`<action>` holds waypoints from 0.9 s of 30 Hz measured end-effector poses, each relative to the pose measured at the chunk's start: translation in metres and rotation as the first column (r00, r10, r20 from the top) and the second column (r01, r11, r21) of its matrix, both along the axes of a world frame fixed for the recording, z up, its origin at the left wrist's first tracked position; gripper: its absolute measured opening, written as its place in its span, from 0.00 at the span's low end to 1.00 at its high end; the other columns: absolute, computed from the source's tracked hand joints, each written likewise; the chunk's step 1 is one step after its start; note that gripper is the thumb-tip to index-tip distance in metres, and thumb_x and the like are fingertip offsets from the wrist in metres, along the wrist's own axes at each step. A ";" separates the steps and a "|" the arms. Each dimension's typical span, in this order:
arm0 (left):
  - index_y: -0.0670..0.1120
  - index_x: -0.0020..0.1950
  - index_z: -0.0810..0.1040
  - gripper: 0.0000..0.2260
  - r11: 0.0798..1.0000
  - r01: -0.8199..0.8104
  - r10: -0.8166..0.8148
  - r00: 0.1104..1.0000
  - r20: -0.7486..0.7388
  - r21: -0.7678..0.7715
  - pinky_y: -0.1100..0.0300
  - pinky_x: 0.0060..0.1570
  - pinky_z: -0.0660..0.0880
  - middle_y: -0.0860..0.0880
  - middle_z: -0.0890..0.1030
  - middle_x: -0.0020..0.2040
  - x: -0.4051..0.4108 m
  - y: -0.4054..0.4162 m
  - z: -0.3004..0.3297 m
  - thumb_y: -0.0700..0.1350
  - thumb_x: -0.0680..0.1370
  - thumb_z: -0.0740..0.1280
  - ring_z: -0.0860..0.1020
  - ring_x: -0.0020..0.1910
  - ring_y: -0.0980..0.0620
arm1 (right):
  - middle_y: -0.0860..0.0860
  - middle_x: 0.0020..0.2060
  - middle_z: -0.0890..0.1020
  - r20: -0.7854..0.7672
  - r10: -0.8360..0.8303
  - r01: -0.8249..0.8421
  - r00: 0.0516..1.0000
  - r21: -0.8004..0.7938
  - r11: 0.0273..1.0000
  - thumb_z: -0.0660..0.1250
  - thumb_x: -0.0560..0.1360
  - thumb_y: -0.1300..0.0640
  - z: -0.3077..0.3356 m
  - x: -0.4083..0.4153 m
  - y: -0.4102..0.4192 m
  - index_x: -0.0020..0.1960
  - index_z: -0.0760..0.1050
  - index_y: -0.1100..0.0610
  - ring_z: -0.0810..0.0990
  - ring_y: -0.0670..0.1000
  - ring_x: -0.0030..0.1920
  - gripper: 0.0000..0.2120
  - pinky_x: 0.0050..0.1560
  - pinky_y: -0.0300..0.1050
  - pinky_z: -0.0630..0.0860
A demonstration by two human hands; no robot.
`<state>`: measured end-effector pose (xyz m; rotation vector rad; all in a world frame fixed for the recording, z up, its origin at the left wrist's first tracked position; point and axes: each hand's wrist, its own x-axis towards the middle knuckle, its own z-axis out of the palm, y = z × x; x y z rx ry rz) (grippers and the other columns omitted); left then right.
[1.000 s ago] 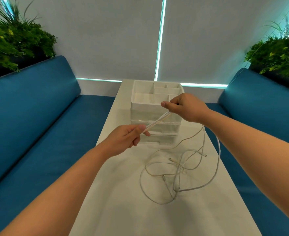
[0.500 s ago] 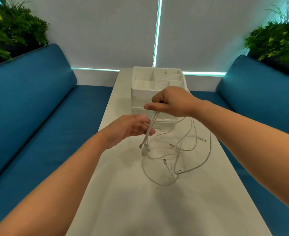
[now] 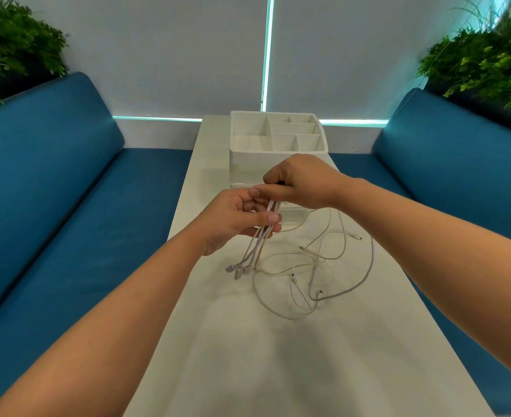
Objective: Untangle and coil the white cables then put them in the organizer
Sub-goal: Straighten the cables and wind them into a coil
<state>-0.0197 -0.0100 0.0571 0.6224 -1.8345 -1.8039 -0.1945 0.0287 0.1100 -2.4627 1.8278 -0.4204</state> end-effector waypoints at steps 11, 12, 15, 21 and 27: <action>0.45 0.47 0.71 0.10 0.990 -0.054 0.059 0.997 0.042 -0.129 0.56 0.35 0.78 0.50 0.73 0.28 0.000 0.019 -0.023 0.48 0.84 0.58 0.71 0.25 0.54 | 0.46 0.23 0.65 0.068 -0.098 0.102 0.993 -0.051 0.993 0.63 0.78 0.43 -0.006 0.004 0.003 0.27 0.63 0.49 0.63 0.48 0.25 0.24 0.30 0.35 0.59; 0.45 0.45 0.71 0.11 0.989 -0.081 0.085 0.996 0.030 -0.124 0.57 0.34 0.77 0.50 0.70 0.26 0.001 0.020 -0.027 0.49 0.84 0.59 0.67 0.24 0.55 | 0.46 0.23 0.65 0.072 -0.102 0.106 0.992 -0.051 0.993 0.63 0.78 0.43 -0.006 0.004 0.004 0.27 0.63 0.50 0.63 0.48 0.25 0.24 0.30 0.35 0.59; 0.44 0.43 0.70 0.12 0.994 -0.101 0.102 0.995 0.021 -0.047 0.57 0.33 0.76 0.50 0.69 0.25 0.005 0.021 -0.035 0.50 0.82 0.63 0.65 0.22 0.54 | 0.47 0.23 0.65 0.058 -0.098 0.100 0.994 -0.040 0.994 0.63 0.78 0.43 -0.011 0.006 0.006 0.27 0.64 0.52 0.63 0.48 0.24 0.24 0.29 0.35 0.58; 0.44 0.49 0.73 0.03 0.997 0.050 -0.051 0.999 0.010 0.053 0.60 0.43 0.78 0.43 0.86 0.47 0.019 0.015 -0.042 0.43 0.80 0.65 0.81 0.36 0.51 | 0.49 0.24 0.68 0.055 -0.099 0.101 0.994 -0.034 0.994 0.63 0.78 0.42 -0.020 0.002 0.006 0.28 0.67 0.56 0.65 0.48 0.25 0.25 0.30 0.40 0.62; 0.45 0.42 0.68 0.12 1.000 0.027 -0.025 0.990 0.139 -0.010 0.59 0.31 0.74 0.43 0.84 0.36 0.025 0.014 -0.046 0.49 0.80 0.66 0.79 0.29 0.50 | 0.53 0.26 0.74 0.026 -0.097 0.098 0.995 -0.037 0.994 0.62 0.77 0.40 -0.022 -0.004 0.007 0.33 0.74 0.61 0.70 0.50 0.27 0.26 0.32 0.46 0.68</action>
